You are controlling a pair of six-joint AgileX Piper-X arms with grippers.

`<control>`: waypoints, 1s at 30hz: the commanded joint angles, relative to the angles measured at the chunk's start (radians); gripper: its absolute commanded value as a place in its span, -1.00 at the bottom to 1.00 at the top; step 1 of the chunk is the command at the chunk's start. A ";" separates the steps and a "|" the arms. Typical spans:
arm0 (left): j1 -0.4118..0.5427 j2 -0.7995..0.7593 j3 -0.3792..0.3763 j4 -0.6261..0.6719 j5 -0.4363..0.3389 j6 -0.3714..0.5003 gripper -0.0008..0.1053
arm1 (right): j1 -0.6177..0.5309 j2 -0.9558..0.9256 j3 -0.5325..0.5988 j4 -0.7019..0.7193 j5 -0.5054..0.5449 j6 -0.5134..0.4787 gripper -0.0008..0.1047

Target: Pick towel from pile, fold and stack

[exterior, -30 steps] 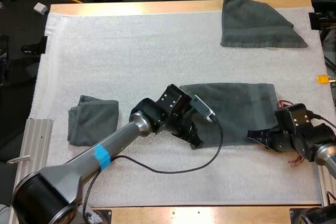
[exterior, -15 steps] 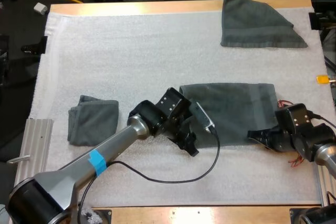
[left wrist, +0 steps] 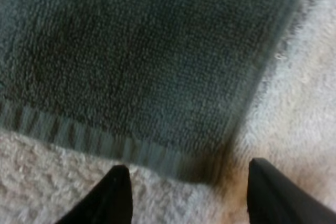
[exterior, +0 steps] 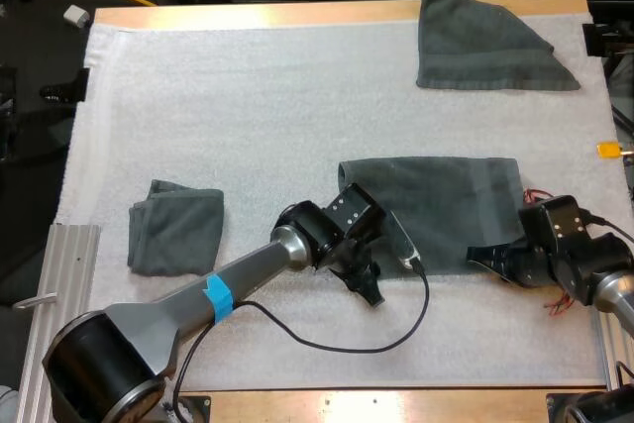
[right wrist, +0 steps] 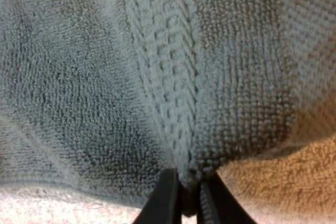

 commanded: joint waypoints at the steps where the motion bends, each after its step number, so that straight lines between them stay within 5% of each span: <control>1: -0.005 0.013 0.002 -0.013 -0.042 0.004 -0.10 | -0.001 -0.005 0.000 0.022 -0.006 -0.006 -0.99; 14: -0.016 0.106 -0.016 -0.010 -0.017 0.013 -0.20 | -0.001 -0.004 -0.001 0.035 -0.001 -0.011 -0.98; 17: -0.019 0.107 -0.030 0.015 -0.026 0.010 -0.49 | -0.001 -0.006 0.000 0.035 0.000 -0.011 -0.98; 19: -0.016 0.099 -0.060 0.060 -0.033 0.006 -0.92 | -0.001 -0.006 -0.001 0.033 0.000 -0.011 -0.98; 30: -0.016 0.018 -0.130 0.153 -0.038 0.003 -0.97 | 0.000 -0.025 0.001 0.039 -0.004 -0.018 -0.98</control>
